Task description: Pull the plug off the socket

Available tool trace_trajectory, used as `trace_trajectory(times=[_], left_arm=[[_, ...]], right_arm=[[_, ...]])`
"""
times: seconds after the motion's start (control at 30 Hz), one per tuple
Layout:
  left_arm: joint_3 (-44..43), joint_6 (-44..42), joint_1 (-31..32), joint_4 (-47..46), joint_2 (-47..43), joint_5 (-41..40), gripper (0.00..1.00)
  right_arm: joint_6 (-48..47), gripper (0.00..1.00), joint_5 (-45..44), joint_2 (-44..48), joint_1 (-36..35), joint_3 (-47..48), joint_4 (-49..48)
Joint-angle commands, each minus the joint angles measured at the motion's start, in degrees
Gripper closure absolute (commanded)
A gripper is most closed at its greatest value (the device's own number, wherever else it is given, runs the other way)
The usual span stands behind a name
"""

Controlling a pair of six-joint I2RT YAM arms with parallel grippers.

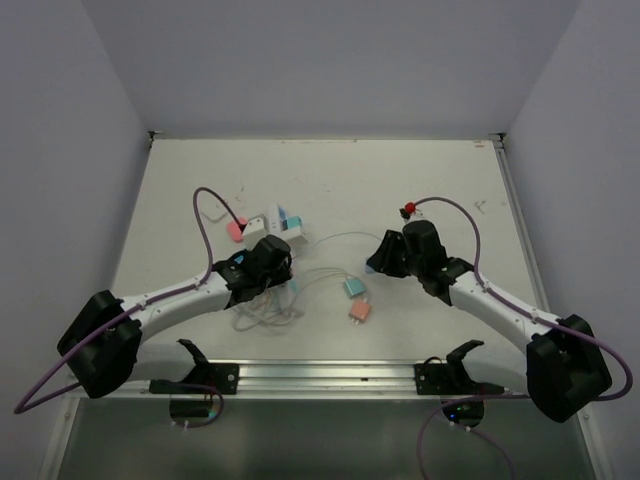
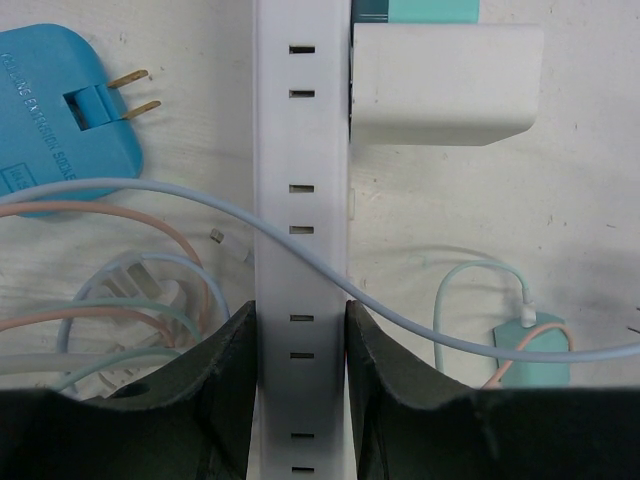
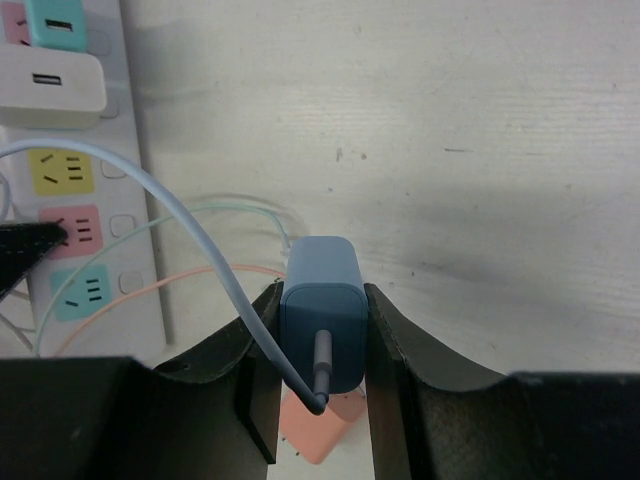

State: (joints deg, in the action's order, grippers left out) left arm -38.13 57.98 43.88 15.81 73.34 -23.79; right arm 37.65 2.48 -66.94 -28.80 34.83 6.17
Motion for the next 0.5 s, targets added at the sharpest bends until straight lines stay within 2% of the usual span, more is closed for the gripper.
trace_trajectory(times=[0.0, 0.1, 0.23, 0.33, 0.37, 0.43, 0.47], left_arm=[[2.1, -1.6, -0.5, 1.2, -0.5, -0.1, 1.0], [2.5, -2.3, -0.5, -0.9, -0.7, 0.8, 1.0], [3.1, -3.6, -0.5, -3.4, -0.9, 2.4, 1.0], [3.2, -4.4, -0.5, -5.8, -0.8, 3.6, 1.0], [3.4, -4.6, -0.5, -6.6, -0.7, 3.8, 1.0], [3.5, -5.2, -0.5, -7.3, -0.8, 4.4, 1.0], [3.7, -5.3, -0.5, -7.7, -0.8, 4.5, 1.0]], right_arm=[[-2.5, 0.87, 0.6, 1.6, 0.3, -2.0, 3.4], [-3.1, 0.78, 2.2, 2.6, 0.3, -3.1, 4.3], [-4.1, 0.7, 3.5, 2.3, 0.3, -2.7, 7.1], [-4.2, 0.52, 4.5, 2.6, 0.3, -2.6, 8.7], [-4.2, 0.43, 4.9, 2.9, 0.3, -2.3, 9.1], [-4.2, 0.32, 5.7, 4.5, 0.2, -1.2, 11.0], [-4.3, 0.23, 6.0, 5.2, 0.3, -0.6, 11.8]])
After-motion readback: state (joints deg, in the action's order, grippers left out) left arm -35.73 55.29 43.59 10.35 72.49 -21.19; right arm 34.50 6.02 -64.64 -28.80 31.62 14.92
